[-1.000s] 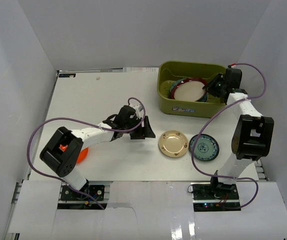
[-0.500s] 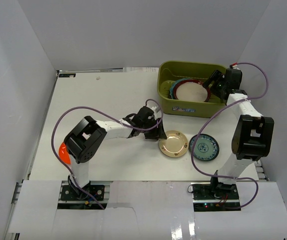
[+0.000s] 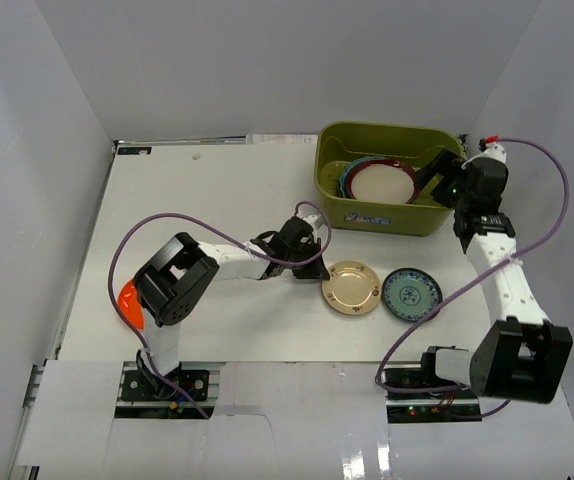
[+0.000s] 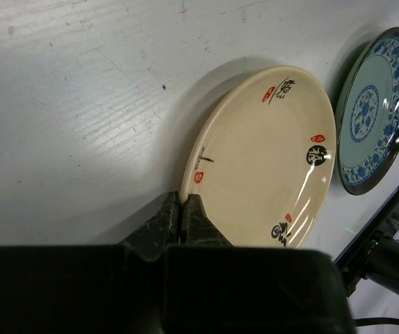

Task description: Place the plates into the plastic bin on the countertop

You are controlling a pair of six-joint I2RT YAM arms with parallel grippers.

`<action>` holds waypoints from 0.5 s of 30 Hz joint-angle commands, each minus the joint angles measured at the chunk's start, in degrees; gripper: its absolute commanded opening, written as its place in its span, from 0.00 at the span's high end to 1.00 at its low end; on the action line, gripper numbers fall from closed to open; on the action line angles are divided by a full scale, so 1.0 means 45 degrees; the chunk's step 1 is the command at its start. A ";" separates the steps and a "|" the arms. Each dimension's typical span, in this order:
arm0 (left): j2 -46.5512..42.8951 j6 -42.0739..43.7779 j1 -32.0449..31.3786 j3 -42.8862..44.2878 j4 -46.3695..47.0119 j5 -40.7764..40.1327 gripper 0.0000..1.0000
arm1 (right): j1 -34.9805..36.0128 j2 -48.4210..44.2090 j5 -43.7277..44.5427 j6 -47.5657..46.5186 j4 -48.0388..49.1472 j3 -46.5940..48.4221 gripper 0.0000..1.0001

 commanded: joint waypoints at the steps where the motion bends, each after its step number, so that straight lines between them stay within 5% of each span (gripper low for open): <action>1: -0.0641 0.0488 -0.0088 -0.0646 -0.0709 -0.1437 1.00 | 0.0207 -0.1819 -0.0194 -0.0026 -0.0138 -0.1769 0.06; 8: -0.3472 0.0488 -0.0068 -0.2150 -0.0825 -0.2179 1.00 | 0.1770 -0.5609 0.0409 -0.0397 -0.2226 -0.5308 0.14; 12: -0.5348 0.0449 -0.0010 -0.2425 -0.1001 -0.2220 1.00 | 0.1731 -0.7407 0.2691 -0.0164 -0.2775 -0.6932 0.21; 15: -0.6520 0.0429 0.0010 -0.2036 -0.1216 -0.1889 1.00 | 0.1478 -0.8423 0.3008 0.0557 -0.4003 -0.7284 0.35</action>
